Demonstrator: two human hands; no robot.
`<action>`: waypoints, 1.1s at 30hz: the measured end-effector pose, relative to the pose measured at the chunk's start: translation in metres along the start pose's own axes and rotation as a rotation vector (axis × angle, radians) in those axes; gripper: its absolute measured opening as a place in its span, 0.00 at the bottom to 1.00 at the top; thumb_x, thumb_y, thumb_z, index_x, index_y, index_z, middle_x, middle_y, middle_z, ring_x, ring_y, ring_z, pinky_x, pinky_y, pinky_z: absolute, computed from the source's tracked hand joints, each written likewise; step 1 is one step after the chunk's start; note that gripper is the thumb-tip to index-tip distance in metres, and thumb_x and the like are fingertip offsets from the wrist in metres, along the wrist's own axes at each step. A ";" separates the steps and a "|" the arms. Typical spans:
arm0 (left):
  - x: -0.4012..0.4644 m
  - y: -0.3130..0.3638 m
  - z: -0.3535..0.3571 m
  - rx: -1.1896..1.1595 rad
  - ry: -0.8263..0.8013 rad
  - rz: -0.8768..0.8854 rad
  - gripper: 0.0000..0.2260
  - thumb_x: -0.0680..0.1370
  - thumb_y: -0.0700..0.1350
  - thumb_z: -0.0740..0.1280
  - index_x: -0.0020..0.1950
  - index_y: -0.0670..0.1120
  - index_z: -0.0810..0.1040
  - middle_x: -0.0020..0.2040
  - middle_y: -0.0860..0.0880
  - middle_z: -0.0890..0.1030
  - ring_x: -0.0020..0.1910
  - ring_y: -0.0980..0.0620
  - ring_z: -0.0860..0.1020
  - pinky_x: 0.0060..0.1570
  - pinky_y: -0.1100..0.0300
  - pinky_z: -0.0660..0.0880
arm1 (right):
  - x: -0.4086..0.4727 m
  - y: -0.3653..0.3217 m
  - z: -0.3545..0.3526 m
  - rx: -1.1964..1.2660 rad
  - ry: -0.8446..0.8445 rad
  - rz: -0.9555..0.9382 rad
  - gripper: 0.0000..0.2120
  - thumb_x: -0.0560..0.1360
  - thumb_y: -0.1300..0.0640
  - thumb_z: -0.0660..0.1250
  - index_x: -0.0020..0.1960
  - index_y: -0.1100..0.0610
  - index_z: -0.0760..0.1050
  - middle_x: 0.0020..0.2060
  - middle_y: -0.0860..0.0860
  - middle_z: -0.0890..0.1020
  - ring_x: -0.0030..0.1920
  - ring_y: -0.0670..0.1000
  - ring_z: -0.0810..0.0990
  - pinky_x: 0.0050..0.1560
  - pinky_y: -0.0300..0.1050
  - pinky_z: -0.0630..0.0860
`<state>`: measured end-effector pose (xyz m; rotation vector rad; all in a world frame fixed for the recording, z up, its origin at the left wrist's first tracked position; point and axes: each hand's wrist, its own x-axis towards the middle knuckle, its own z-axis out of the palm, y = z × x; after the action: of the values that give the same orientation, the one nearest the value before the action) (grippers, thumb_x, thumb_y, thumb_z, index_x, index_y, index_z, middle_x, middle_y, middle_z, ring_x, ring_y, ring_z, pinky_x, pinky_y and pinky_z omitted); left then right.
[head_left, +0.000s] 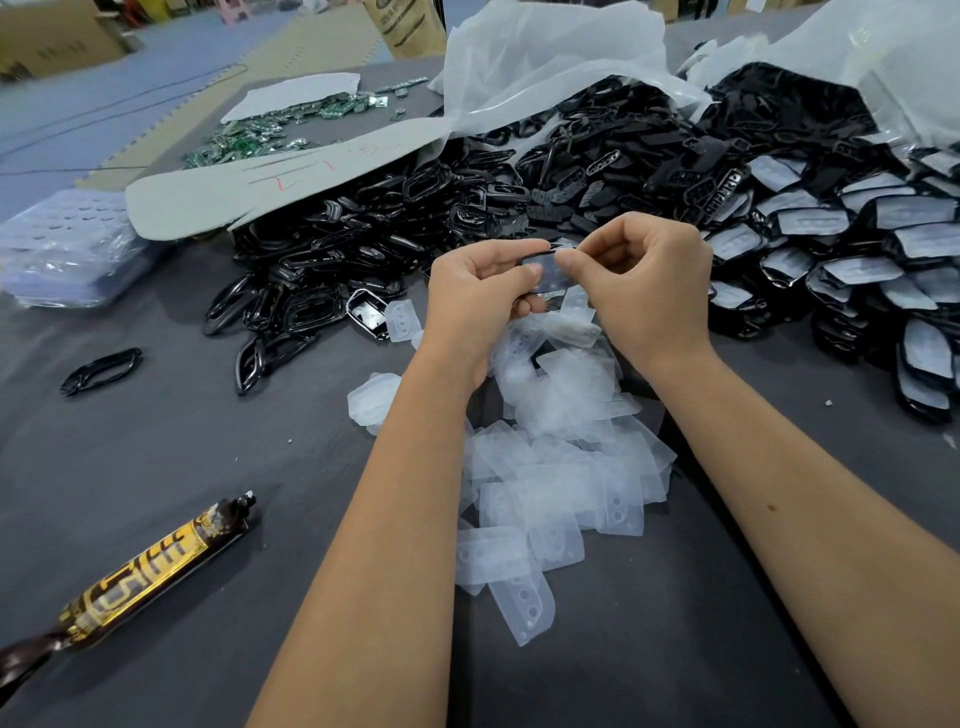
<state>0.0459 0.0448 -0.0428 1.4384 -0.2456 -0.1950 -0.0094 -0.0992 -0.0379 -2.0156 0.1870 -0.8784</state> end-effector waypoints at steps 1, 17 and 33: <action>0.000 0.000 0.000 -0.001 0.000 0.000 0.11 0.78 0.30 0.69 0.51 0.43 0.86 0.39 0.46 0.86 0.29 0.54 0.79 0.32 0.67 0.75 | 0.000 0.000 0.000 -0.002 0.001 0.001 0.08 0.73 0.54 0.79 0.40 0.56 0.83 0.32 0.45 0.83 0.33 0.46 0.82 0.39 0.41 0.80; -0.001 0.001 0.000 0.012 -0.036 0.028 0.09 0.79 0.30 0.69 0.54 0.41 0.86 0.40 0.44 0.86 0.30 0.54 0.79 0.32 0.66 0.76 | 0.002 0.010 0.000 0.521 -0.240 0.413 0.06 0.73 0.64 0.78 0.44 0.60 0.81 0.31 0.50 0.83 0.28 0.46 0.78 0.26 0.37 0.72; -0.001 0.001 0.000 -0.035 0.000 0.017 0.09 0.78 0.30 0.69 0.50 0.42 0.85 0.37 0.46 0.85 0.29 0.53 0.78 0.31 0.66 0.75 | 0.004 0.007 0.000 0.629 -0.228 0.462 0.06 0.80 0.66 0.70 0.45 0.60 0.82 0.32 0.51 0.83 0.31 0.48 0.81 0.33 0.39 0.79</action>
<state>0.0452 0.0453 -0.0415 1.4013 -0.2533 -0.1853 -0.0049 -0.1051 -0.0411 -1.3834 0.2055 -0.3441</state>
